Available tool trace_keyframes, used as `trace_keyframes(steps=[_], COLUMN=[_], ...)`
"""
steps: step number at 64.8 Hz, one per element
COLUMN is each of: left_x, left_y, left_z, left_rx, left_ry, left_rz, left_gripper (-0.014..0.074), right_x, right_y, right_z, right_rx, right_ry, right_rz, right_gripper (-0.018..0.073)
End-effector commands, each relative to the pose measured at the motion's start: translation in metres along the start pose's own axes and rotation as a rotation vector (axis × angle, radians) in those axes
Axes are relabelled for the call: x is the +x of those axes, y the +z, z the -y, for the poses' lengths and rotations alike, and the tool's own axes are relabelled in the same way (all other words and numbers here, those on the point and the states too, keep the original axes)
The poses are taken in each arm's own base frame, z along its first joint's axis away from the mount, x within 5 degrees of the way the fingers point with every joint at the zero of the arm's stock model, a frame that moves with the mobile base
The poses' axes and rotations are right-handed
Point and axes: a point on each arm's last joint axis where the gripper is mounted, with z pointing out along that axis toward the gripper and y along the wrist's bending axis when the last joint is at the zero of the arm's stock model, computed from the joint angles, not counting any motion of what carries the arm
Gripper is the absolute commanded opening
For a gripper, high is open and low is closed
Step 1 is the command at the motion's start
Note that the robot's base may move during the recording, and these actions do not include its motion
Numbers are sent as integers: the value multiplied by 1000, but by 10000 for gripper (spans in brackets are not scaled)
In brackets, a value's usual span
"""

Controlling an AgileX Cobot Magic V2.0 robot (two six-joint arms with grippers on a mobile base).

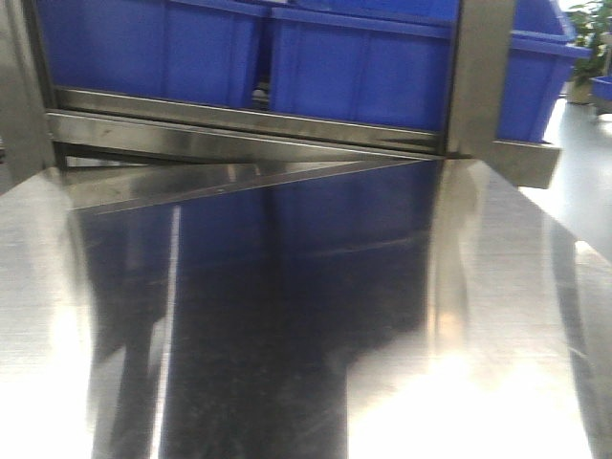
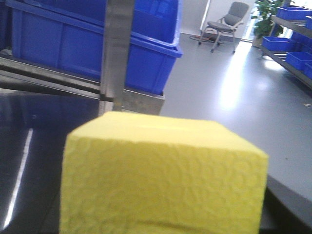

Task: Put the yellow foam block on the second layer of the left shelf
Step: 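Hold the cube in the right gripper and retract the arm, then drive the base away from the table while holding the cube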

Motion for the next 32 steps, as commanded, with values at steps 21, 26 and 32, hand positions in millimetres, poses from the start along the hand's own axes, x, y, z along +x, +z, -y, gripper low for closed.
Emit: trace_keyframes(steps=[21, 26, 32], left_x=[1, 1, 1], left_y=[1, 1, 1], left_z=[1, 1, 1], left_rx=[20, 20, 20], left_ry=[-11, -11, -11], left_rz=[53, 53, 53], left_gripper=[136, 136, 136], right_x=[-15, -15, -15], right_y=[-1, -1, -1], right_z=[1, 1, 1], right_rx=[7, 7, 7], right_ry=[-20, -20, -20], right_rz=[100, 99, 99], right_gripper=[314, 314, 314])
